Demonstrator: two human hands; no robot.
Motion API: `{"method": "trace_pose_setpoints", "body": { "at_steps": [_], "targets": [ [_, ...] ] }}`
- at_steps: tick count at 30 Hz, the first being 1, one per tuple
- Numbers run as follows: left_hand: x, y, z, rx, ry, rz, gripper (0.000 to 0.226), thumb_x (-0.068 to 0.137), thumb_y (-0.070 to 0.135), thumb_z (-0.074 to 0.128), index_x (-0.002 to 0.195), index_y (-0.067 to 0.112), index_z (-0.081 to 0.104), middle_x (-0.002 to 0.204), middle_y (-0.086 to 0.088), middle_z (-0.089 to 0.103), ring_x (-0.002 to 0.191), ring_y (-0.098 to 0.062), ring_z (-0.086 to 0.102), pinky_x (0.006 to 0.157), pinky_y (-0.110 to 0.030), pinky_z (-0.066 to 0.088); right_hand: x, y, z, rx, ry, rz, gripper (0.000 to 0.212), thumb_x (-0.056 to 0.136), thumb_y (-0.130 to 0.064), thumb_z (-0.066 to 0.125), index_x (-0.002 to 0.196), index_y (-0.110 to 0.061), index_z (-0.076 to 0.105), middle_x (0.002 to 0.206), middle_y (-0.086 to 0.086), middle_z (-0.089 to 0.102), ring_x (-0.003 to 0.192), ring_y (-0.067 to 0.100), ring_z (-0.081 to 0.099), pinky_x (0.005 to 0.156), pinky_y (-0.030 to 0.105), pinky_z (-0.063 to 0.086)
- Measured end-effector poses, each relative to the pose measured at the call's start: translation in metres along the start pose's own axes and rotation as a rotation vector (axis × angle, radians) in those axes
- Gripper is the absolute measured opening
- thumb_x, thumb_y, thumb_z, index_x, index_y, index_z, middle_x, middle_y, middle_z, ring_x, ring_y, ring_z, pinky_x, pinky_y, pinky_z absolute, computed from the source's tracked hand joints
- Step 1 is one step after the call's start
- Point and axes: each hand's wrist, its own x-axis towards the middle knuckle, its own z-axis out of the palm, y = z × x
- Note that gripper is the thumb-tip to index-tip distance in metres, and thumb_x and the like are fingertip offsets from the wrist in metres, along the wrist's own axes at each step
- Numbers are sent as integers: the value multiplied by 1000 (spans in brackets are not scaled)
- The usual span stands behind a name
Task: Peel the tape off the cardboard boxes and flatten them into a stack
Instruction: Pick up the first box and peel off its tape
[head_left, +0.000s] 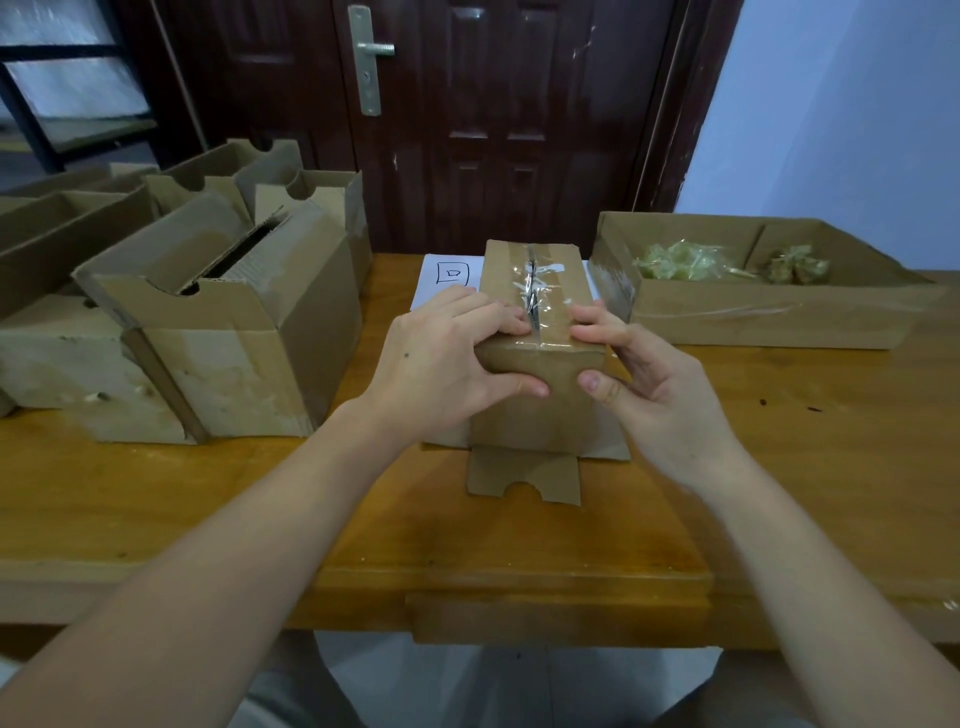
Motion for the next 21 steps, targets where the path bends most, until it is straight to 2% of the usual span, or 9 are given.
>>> {"method": "trace_pose_setpoints", "body": {
  "at_steps": [6,11,13,18,21],
  "targets": [
    [-1,2,-6,8,-5,42,54,82,56,76,118,16,76,122,-1,74,115,-20,67,92,-45,57,0,2,-3,-64,-8,8,42,94,0,66,128,-25,62,148,-6,55,147,11,39,114,44,44],
    [-9,-9,-8,-16,-101,99,68,82,61,73,133,17,64,137,2,63,130,-14,52,103,-29,46,0,2,-4,-76,-17,2,43,94,-3,67,128,-28,61,148,-7,54,147,11,38,114,51,43],
    [-10,-10,-4,34,-49,137,63,84,59,72,129,15,66,133,0,66,126,-15,55,99,-27,47,-1,2,-2,-60,-5,-1,42,95,0,66,127,-28,62,148,-6,54,147,12,39,114,50,44],
    [-3,-8,3,147,98,209,49,90,58,70,112,14,75,114,-3,75,106,-21,69,73,-35,58,-2,2,3,-57,23,0,42,95,4,64,125,-26,62,147,-8,55,147,12,39,115,46,43],
    [-2,-7,5,125,139,199,45,93,55,70,106,12,77,109,-3,77,102,-22,71,70,-41,59,-1,2,3,-74,24,1,42,96,3,63,127,-24,62,147,-10,55,147,10,38,116,44,43]
  ]
}}
